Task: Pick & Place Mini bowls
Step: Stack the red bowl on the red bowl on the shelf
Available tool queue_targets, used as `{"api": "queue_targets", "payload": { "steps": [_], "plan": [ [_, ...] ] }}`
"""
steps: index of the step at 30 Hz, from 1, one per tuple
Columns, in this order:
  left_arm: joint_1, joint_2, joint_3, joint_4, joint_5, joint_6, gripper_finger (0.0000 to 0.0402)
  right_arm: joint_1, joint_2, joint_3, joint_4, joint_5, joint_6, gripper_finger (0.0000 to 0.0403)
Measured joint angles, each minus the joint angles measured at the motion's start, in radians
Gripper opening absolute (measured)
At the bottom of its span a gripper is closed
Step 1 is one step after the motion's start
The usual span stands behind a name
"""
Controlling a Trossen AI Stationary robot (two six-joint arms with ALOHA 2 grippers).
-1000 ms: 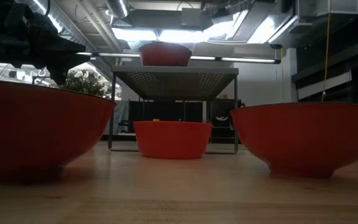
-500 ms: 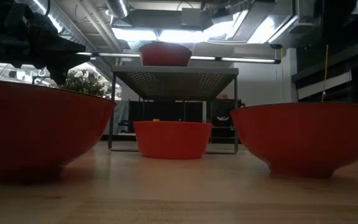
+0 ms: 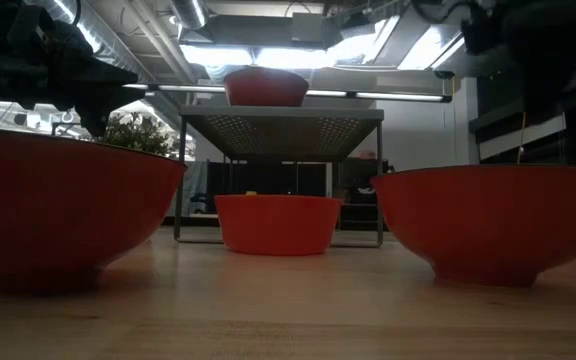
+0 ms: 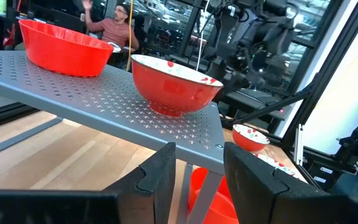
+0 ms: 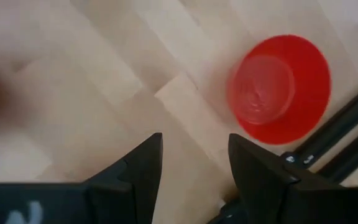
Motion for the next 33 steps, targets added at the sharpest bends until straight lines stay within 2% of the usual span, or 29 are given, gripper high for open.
{"api": "queue_targets", "payload": {
  "steps": [19, 25, 33],
  "plan": [
    [0.0, 0.0, 0.0, 0.0, 0.0, 0.0, 0.013, -0.23, -0.001, -0.265, 0.244, -0.007, -0.039, 0.0184],
    [0.0, 0.0, 0.0, 0.0, 0.0, 0.0, 0.013, -0.273, 0.002, -0.345, 0.375, -0.012, -0.058, 0.0184],
    [0.0, 0.0, 0.0, 0.0, 0.0, 0.0, 0.013, -0.324, 0.015, -0.416, 0.428, -0.055, -0.127, 0.0184]
  ]
}}
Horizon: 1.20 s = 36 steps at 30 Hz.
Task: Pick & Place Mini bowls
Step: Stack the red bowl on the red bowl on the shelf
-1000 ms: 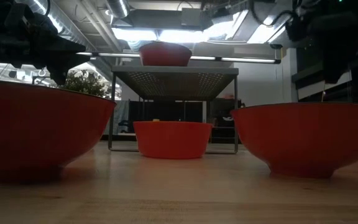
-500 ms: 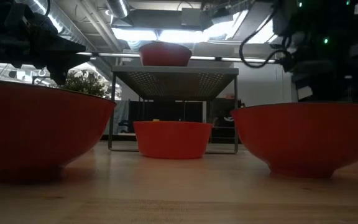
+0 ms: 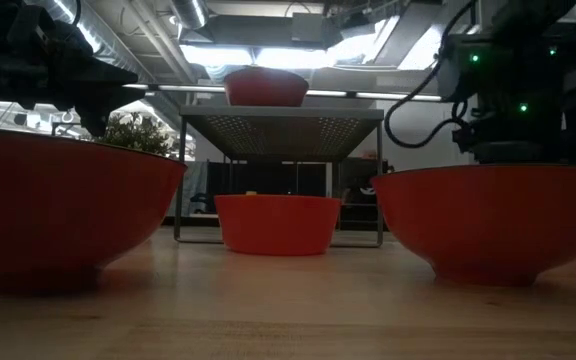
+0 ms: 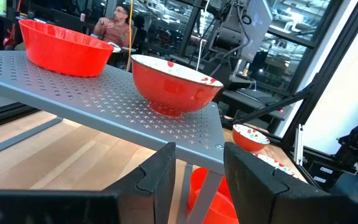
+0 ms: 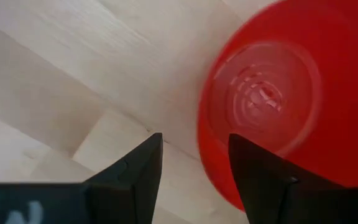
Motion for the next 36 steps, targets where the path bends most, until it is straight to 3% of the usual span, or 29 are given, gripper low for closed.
{"api": "queue_targets", "payload": {
  "steps": [9, 20, 36],
  "plan": [
    [0.0, 0.0, 0.0, 0.0, 0.0, 0.0, 0.013, -0.023, 0.005, -0.003, 0.026, 0.004, -0.042, 0.0161],
    [0.0, 0.0, 0.0, 0.0, 0.0, 0.0, 0.013, -0.026, 0.073, -0.002, 0.077, -0.051, -0.156, 0.0011],
    [0.0, 0.0, 0.0, 0.0, 0.0, 0.0, 0.013, -0.012, -0.024, 0.041, 0.084, -0.171, -0.178, 0.0006]
  ]
}}
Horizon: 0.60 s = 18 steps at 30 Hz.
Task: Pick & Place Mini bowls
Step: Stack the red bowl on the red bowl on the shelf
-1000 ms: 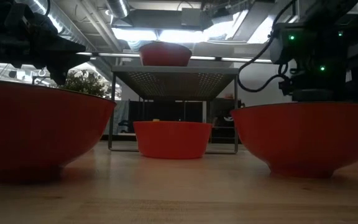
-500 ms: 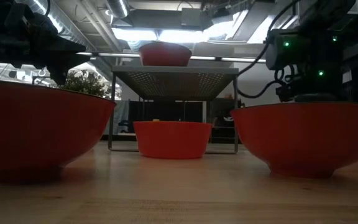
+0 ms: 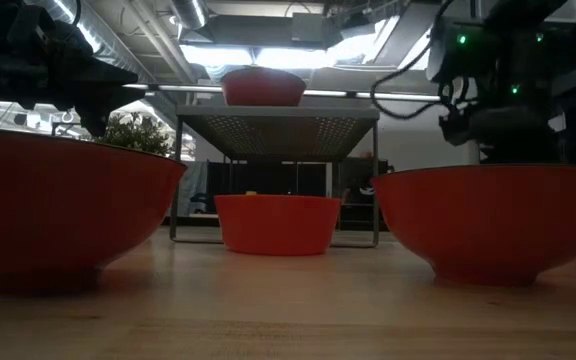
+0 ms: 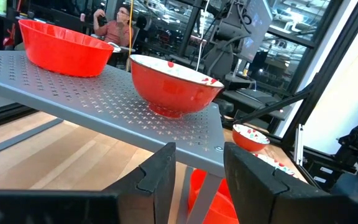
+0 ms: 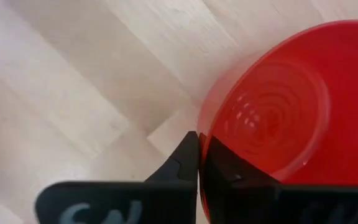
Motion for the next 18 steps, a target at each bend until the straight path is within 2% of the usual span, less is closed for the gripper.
{"api": "queue_targets", "payload": {
  "steps": [6, 18],
  "plan": [
    [0.0, 0.0, 0.0, 0.0, 0.0, 0.0, 0.013, 0.027, -0.04, 0.036, -0.01, 0.009, -0.004, 0.0005],
    [0.0, 0.0, 0.0, 0.0, 0.0, 0.0, 0.013, 0.067, -0.045, 0.225, -0.011, 0.145, -0.03, 0.0005]
  ]
}}
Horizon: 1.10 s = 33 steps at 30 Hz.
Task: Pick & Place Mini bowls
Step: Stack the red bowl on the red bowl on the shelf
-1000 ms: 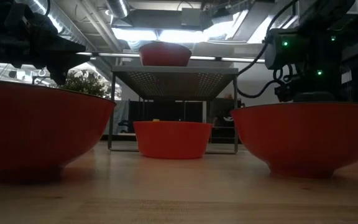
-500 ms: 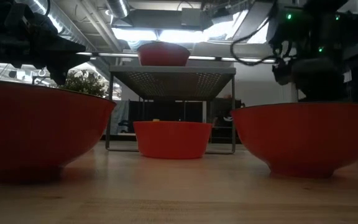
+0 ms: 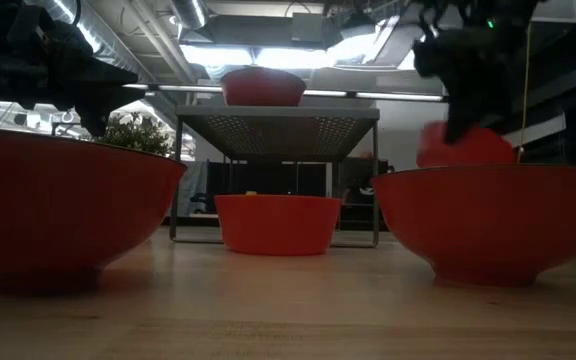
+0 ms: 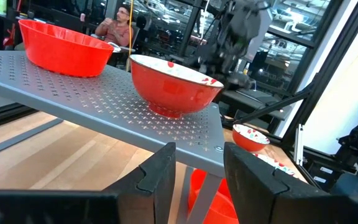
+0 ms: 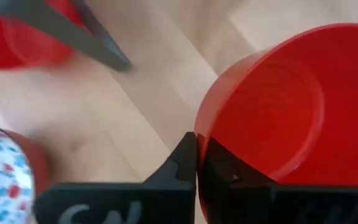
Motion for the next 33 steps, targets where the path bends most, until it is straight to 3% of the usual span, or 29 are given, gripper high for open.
{"api": "queue_targets", "payload": {
  "steps": [9, 16, 22, 30, 33],
  "plan": [
    [0.0, 0.0, 0.0, 0.0, 0.0, 0.0, 0.013, 0.0, 0.0, 0.214, -0.05, 0.127, -0.068, 0.0005],
    [0.0, 0.0, 0.0, 0.0, 0.0, 0.0, 0.013, -0.023, 0.0, 0.362, -0.012, 0.236, -0.226, 0.0005],
    [0.0, 0.0, 0.0, 0.0, 0.0, 0.0, 0.013, -0.056, 0.002, 0.432, 0.108, 0.242, -0.422, 0.0005],
    [0.0, 0.0, 0.0, 0.0, -0.1, 0.001, 0.013, -0.07, 0.008, 0.44, 0.26, 0.238, -0.548, 0.0006],
    [0.0, 0.0, 0.0, 0.002, -0.114, -0.079, 0.013, -0.073, 0.015, 0.44, 0.289, 0.207, -0.552, 0.0007]
  ]
}}
